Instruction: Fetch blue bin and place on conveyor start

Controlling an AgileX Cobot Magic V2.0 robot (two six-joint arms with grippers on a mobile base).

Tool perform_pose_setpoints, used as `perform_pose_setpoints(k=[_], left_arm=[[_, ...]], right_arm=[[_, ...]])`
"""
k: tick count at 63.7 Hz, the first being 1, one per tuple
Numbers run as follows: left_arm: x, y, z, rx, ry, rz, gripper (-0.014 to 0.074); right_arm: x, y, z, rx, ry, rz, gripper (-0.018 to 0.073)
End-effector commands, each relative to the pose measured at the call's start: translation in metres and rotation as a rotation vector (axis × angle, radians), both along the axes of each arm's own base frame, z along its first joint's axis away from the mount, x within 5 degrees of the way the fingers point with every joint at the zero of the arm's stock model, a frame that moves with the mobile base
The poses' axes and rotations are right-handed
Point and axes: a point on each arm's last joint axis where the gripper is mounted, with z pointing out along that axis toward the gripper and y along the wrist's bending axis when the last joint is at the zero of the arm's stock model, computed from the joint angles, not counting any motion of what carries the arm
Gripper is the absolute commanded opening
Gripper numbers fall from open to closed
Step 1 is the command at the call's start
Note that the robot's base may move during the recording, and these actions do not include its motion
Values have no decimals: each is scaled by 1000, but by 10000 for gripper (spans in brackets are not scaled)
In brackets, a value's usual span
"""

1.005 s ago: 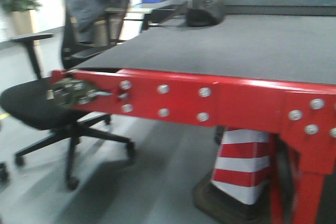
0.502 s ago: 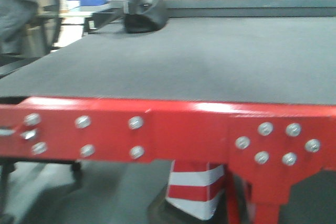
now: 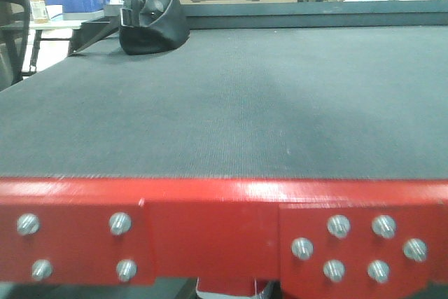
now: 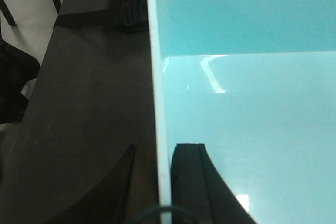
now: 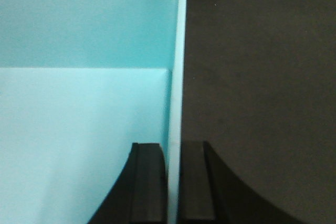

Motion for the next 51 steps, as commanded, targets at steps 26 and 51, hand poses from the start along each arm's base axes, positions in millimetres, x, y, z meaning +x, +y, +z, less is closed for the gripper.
perform_pose_setpoints(k=[26,51], left_arm=[[-3,0,9,-10,-57,-17,-111],[-3,0,9,-10,-57,-17,-111]], right_arm=[[-3,-1,11,8,-75,14,-153],[-4,0,9,20,-46,18,-153]])
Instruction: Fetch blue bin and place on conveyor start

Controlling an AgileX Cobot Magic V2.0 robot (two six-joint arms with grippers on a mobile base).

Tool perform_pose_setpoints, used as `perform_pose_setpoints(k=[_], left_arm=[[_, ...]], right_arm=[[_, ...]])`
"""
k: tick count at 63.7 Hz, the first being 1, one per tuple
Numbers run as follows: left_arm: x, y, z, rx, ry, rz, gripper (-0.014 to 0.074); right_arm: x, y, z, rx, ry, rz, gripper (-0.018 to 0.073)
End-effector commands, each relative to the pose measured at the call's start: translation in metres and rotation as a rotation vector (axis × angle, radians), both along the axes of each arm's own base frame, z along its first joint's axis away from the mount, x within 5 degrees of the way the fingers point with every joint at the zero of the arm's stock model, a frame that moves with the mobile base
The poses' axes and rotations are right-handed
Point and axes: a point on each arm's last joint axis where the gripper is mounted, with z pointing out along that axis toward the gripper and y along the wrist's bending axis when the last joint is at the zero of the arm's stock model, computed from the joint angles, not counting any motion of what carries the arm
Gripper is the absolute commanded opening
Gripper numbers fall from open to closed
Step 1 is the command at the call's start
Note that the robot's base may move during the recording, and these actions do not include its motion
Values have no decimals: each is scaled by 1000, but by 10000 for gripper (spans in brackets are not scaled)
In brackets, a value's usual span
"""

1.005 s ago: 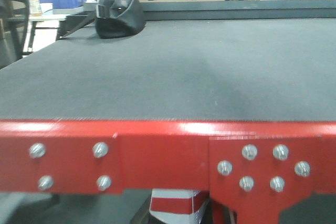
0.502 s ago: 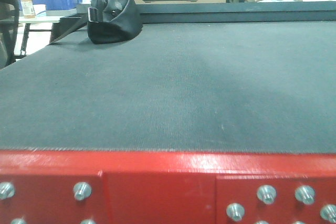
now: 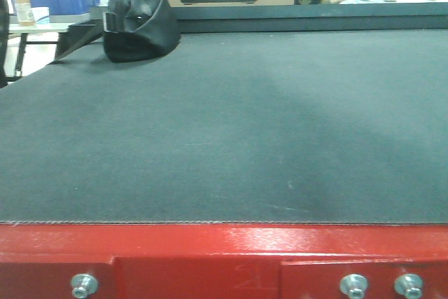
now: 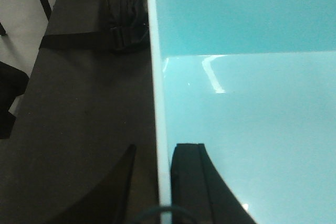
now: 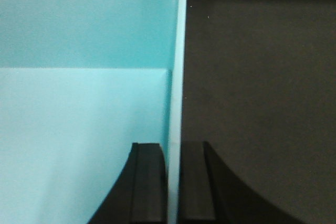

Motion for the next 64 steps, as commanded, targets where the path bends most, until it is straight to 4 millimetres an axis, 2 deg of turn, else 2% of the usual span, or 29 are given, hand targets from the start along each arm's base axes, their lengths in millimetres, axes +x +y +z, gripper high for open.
perform_pose_setpoints(k=[1,19,64], left_arm=[[-3,0,9,-10,-57,-17,-111],[-3,0,9,-10,-57,-17,-111],[-3,0,9,-10,-57,-17,-111]], right_arm=[[-4,0,8,19,-41,17,-153],[-8,9,5,118,13,79,-153],[-8,4,1,63,58,40,-153]])
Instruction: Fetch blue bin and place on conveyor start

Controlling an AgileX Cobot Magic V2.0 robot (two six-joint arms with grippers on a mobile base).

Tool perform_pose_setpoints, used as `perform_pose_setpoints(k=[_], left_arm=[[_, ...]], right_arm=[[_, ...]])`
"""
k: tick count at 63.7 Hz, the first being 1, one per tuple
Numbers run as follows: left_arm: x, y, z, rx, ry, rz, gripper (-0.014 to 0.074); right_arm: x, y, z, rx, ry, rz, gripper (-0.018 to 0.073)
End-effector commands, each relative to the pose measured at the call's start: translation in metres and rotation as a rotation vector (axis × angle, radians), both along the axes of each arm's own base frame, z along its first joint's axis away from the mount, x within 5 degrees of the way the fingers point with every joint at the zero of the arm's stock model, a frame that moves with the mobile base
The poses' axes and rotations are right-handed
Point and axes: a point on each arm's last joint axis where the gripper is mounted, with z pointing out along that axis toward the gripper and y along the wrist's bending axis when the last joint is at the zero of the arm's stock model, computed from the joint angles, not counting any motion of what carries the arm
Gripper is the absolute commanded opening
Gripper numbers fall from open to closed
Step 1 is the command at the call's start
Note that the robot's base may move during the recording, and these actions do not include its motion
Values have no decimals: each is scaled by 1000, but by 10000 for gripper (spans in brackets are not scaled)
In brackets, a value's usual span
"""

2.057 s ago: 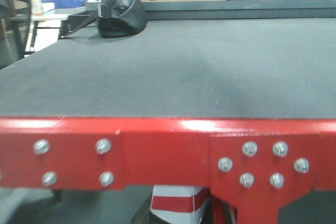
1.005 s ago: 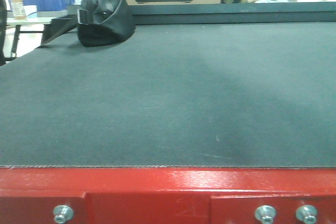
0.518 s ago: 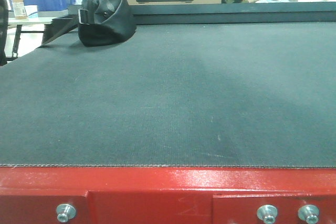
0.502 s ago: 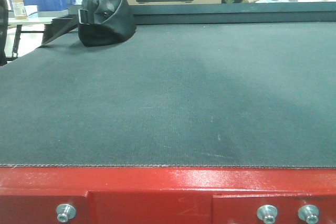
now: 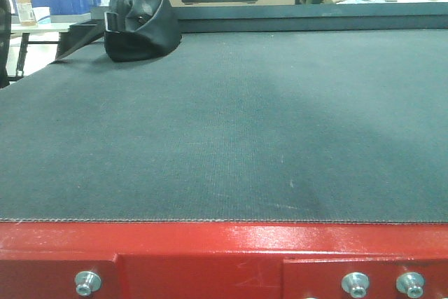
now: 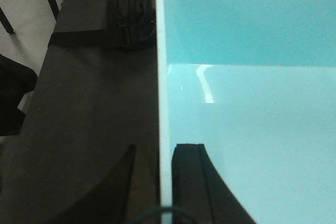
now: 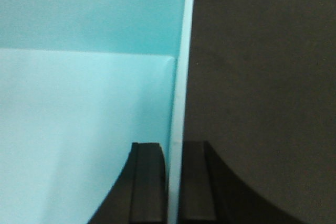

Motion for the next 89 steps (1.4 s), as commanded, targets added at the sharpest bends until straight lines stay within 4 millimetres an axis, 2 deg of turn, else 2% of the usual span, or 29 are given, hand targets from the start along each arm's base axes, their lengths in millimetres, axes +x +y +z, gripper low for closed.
perform_pose_setpoints(k=[1,31,43,52,57,66,80,89], left_arm=[[-3,-2,9,-22,-64,-26,-111],[-2,-2,10,-22,-67,-27,-111],[-3,-7,10,-78,-65,-65,-111],[0,-10,2,-90,-34,-60,-111],[6,-13,-11,-103,-13,-47,-111],[19,-20,-50,-100,50,-47,-111],[33,-32,-115,-141,89,-68,-111],[34,-36,-148,-142,95,-106,-111]], right_arm=[[-3,1,8,18,-51,18,-153],[-2,1,8,19,-56,20,-153],[-2,2,9,21,-61,21,-153],[7,4,-1,32,-32,-18,-153],[14,6,-12,35,-25,-27,-153],[27,14,-42,33,-19,-6,-153],[40,23,-105,38,25,14,-153],[46,18,-144,67,44,-2,-153]])
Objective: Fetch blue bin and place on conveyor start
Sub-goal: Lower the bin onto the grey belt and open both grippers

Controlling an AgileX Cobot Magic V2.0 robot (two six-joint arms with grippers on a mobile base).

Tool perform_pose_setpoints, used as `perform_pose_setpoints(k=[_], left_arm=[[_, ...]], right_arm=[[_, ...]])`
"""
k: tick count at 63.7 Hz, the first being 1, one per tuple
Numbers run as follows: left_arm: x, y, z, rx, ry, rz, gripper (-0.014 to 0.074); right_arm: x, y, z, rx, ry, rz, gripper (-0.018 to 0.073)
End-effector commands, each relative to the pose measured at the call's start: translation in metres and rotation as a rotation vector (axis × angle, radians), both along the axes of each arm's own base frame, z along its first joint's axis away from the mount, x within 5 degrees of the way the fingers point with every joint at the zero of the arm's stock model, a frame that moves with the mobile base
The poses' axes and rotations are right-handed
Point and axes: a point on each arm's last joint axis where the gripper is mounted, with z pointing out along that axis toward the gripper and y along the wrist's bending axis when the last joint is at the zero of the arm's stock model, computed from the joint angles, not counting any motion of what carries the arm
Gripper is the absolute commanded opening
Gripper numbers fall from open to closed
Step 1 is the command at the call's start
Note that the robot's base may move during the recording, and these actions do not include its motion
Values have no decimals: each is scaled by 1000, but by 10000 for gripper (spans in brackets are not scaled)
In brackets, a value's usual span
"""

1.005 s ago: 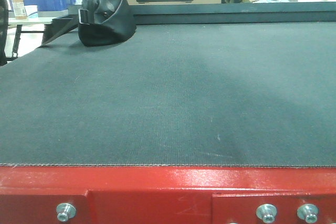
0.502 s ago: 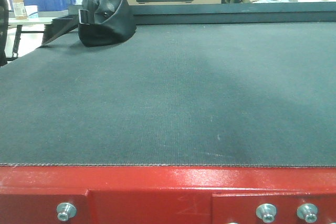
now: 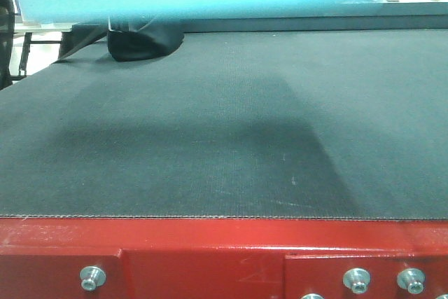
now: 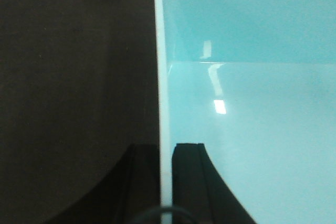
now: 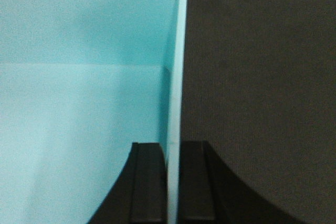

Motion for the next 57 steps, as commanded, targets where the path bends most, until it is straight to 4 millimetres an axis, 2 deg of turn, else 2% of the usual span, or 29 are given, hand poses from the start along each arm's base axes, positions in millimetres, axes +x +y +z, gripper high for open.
perform_pose_setpoints(k=[1,8,26,32,40,44,47,51,57], left_arm=[[0,-18,-9,-120,-79,-74,-111],[2,-20,-27,-116,-63,-91,-111],[19,-28,-67,-77,28,-91,-111],[20,-29,-71,-74,31,-94,-85],[22,-28,-70,-77,18,-96,75],[22,-27,-70,-78,18,-93,196],[22,-26,-70,-76,21,-87,296],[23,-23,-70,-71,30,-76,394],[23,-17,-71,-60,52,-54,459]], right_arm=[[7,11,-15,121,-87,46,-153],[9,7,-35,119,-67,44,-153],[25,13,-71,92,13,44,-151],[26,15,-75,97,23,42,-55],[27,15,-76,97,24,43,216],[27,14,-76,98,24,39,299],[28,12,-76,98,26,32,336],[28,7,-77,91,40,15,343],[29,1,-78,82,59,-5,342]])
